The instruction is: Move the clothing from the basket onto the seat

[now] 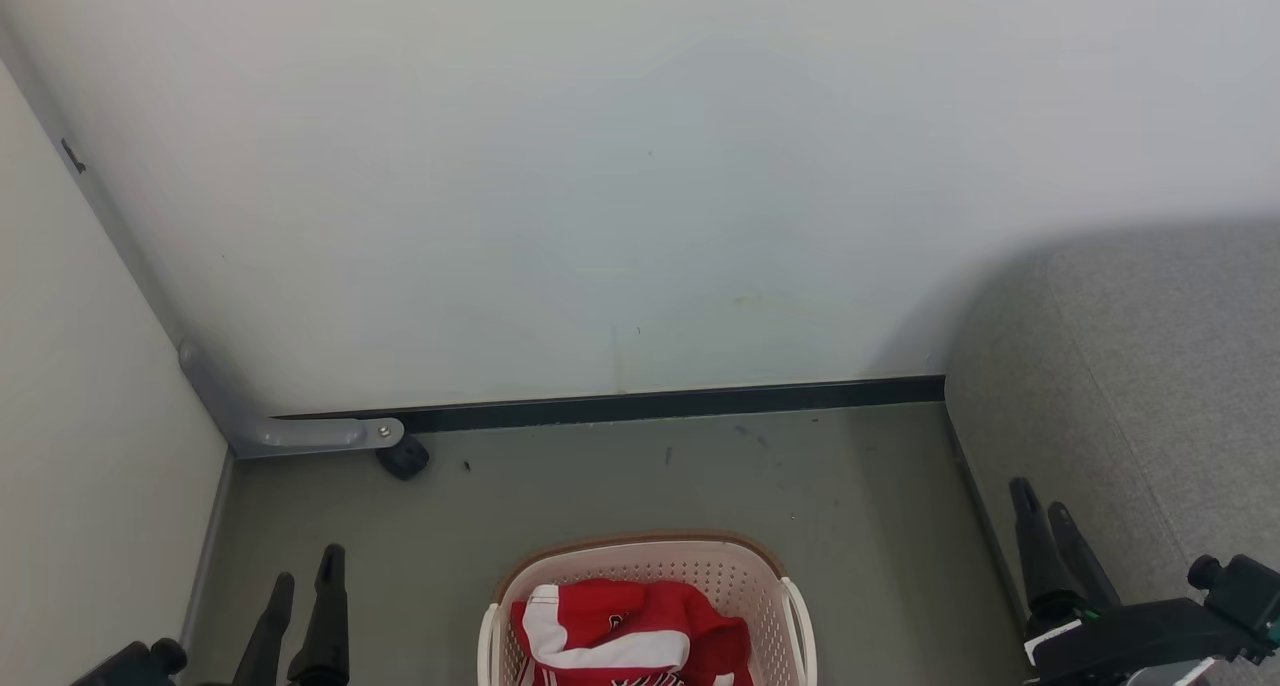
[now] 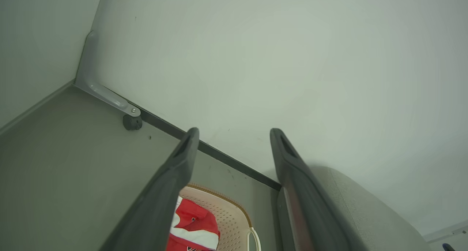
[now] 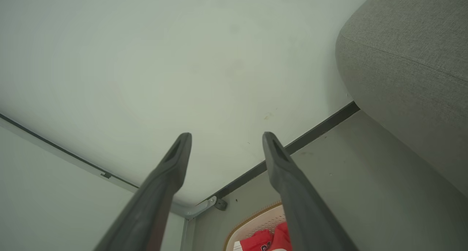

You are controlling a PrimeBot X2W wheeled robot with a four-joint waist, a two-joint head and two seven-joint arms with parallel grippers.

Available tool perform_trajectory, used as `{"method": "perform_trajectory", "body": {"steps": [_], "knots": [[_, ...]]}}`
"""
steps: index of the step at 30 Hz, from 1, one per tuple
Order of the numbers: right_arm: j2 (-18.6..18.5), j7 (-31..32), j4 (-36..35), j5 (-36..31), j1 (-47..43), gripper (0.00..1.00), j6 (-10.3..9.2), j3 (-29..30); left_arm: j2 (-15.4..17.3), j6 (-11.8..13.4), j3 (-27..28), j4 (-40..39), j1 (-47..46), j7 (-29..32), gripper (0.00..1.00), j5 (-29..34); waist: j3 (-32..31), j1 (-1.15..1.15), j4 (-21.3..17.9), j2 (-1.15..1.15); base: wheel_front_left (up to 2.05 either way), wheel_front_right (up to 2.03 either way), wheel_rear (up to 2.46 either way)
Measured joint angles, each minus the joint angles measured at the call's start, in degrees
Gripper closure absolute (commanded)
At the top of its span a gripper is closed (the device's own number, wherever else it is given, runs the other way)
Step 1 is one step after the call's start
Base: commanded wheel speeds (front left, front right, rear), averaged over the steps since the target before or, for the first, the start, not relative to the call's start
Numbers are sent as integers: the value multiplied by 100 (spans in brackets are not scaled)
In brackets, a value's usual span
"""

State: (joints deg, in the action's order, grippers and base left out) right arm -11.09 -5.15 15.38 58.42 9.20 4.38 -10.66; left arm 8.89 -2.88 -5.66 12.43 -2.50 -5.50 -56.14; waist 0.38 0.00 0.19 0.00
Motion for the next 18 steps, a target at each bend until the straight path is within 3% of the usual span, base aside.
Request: {"method": "perform_trajectory", "body": {"steps": [18], "knots": [[-266, -415, -58, -1559, 237, 0, -243, -723, 140, 303, -310, -166, -94, -398, 0, 1525, 12, 0, 23, 0, 0, 0, 0]]}}
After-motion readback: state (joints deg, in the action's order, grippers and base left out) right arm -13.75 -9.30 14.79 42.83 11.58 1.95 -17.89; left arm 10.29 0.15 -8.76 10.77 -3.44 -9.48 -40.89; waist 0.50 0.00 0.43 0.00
